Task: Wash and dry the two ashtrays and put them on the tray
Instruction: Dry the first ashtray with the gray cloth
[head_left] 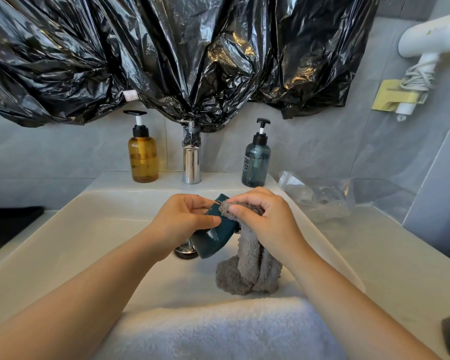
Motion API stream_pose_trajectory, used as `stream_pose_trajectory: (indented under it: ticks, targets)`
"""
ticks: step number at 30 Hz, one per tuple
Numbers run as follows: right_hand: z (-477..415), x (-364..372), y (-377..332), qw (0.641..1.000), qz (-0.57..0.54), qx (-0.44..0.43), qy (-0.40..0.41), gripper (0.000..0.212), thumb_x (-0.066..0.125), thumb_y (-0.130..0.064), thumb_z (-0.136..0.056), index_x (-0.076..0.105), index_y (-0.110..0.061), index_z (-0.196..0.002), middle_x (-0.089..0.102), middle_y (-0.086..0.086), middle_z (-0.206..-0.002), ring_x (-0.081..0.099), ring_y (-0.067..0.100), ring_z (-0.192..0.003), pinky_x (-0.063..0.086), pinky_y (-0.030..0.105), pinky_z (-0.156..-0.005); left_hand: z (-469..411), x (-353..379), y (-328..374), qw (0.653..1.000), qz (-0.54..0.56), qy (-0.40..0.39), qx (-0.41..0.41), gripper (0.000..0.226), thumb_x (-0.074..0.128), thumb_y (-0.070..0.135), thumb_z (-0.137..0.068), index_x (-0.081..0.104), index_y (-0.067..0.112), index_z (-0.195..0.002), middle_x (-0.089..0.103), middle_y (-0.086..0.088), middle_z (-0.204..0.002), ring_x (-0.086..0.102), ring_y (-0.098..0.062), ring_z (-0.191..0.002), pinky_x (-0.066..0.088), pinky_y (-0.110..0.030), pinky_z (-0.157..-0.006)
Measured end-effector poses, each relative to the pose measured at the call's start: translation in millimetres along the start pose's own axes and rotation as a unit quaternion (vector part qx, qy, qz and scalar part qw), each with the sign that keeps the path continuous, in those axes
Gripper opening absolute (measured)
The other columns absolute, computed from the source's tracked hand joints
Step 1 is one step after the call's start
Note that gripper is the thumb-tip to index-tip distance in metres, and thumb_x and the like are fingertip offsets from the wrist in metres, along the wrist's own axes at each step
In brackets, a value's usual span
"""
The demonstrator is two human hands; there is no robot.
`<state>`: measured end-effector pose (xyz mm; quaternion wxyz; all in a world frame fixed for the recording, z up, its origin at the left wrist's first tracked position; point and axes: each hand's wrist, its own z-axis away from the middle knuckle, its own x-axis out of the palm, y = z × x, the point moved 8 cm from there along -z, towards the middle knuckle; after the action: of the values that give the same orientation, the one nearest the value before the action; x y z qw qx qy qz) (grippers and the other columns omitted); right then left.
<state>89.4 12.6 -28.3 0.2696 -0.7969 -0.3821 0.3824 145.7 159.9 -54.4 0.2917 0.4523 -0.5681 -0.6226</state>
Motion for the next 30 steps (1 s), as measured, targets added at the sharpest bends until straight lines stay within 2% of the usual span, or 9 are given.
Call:
stream_pose_trajectory:
  ticks: [3,7,12,16,20,22,25,27,30]
  targets:
    - [-0.5,7.9,-1.0,0.999,0.014,-0.005,-0.028,0.013,0.071,-0.018,-0.086,0.077,-0.023,-0.096,0.063,-0.009,-0.089,0.060,0.004,-0.089,0.047,0.011,-0.075,0.8,1.0,0.8,1.000,-0.013,0.001,0.001,0.018,0.071,0.000,-0.080,0.071,0.016,-0.088,0.076,-0.004,-0.088,0.072,-0.019,-0.084,0.056,-0.029,-0.074]
    - [-4.1,6.1,0.6,0.999,0.049,-0.001,-0.001,0.012,0.071,-0.020,-0.086,0.076,-0.023,-0.096,0.068,-0.006,-0.094,0.060,0.005,-0.093,0.047,0.013,-0.079,0.6,1.3,-0.3,0.999,-0.035,0.006,-0.008,0.015,0.073,0.002,-0.079,0.072,0.016,-0.085,0.076,-0.004,-0.085,0.071,-0.020,-0.084,0.058,-0.031,-0.076]
    - [-5.3,-3.8,10.4,0.998,0.040,0.034,0.034,0.008,0.069,-0.022,-0.087,0.075,-0.025,-0.092,0.071,-0.013,-0.093,0.062,0.003,-0.093,0.052,0.027,-0.084,2.8,6.8,-0.2,0.999,-0.041,-0.007,-0.014,0.013,0.072,0.003,-0.080,0.071,0.014,-0.087,0.076,-0.008,-0.088,0.071,-0.023,-0.086,0.059,-0.038,-0.080]
    - [-3.7,6.9,2.1,0.998,0.068,-0.002,-0.011,0.010,0.071,-0.024,-0.086,0.076,-0.024,-0.094,0.069,-0.008,-0.093,0.060,0.003,-0.092,0.050,0.019,-0.080,2.5,7.8,0.8,0.998,-0.054,-0.006,-0.007,0.011,0.072,0.004,-0.081,0.070,0.013,-0.087,0.076,-0.006,-0.088,0.071,-0.020,-0.085,0.058,-0.033,-0.076]
    - [-7.9,5.0,5.6,0.997,0.074,0.010,0.012,0.008,0.068,-0.024,-0.088,0.075,-0.027,-0.091,0.070,-0.014,-0.093,0.061,0.001,-0.092,0.047,0.012,-0.079,4.5,8.4,-0.7,0.999,-0.044,-0.012,-0.006,0.011,0.071,0.003,-0.082,0.071,0.012,-0.088,0.076,-0.006,-0.085,0.072,-0.021,-0.083,0.059,-0.033,-0.076]
    - [-9.3,-3.7,17.1,0.997,0.056,0.043,0.038,0.009,0.066,-0.022,-0.089,0.074,-0.028,-0.089,0.068,-0.018,-0.086,0.062,-0.001,-0.087,0.045,0.014,-0.075,5.6,8.5,0.2,0.999,-0.024,-0.021,0.000,0.012,0.069,0.001,-0.083,0.071,0.011,-0.088,0.077,-0.007,-0.085,0.073,-0.022,-0.082,0.059,-0.034,-0.076]
    - [-6.5,-14.4,33.5,0.995,-0.003,0.095,0.043,0.010,0.065,-0.017,-0.090,0.075,-0.019,-0.092,0.069,-0.012,-0.086,0.063,0.002,-0.085,0.044,0.019,-0.078,6.2,6.4,3.3,0.999,0.012,-0.027,0.013,0.015,0.066,-0.001,-0.084,0.071,0.009,-0.092,0.077,-0.005,-0.085,0.073,-0.020,-0.079,0.059,-0.029,-0.071]
    - [-3.6,-16.5,32.7,0.994,-0.039,0.096,0.034,0.010,0.065,-0.015,-0.091,0.074,-0.019,-0.093,0.070,-0.010,-0.091,0.063,0.005,-0.089,0.046,0.019,-0.081,5.5,6.0,3.7,0.999,0.026,-0.029,0.015,0.016,0.065,-0.002,-0.084,0.071,0.009,-0.096,0.077,-0.005,-0.087,0.073,-0.018,-0.078,0.058,-0.027,-0.069]
    - [-1.2,-11.6,20.3,0.997,-0.044,0.064,0.011,0.011,0.066,-0.018,-0.089,0.072,-0.028,-0.091,0.068,-0.014,-0.094,0.061,0.002,-0.091,0.047,0.014,-0.079,4.6,9.2,1.3,0.999,0.025,-0.040,0.007,0.017,0.065,0.000,-0.085,0.070,0.009,-0.099,0.076,-0.007,-0.091,0.072,-0.019,-0.082,0.058,-0.028,-0.072]
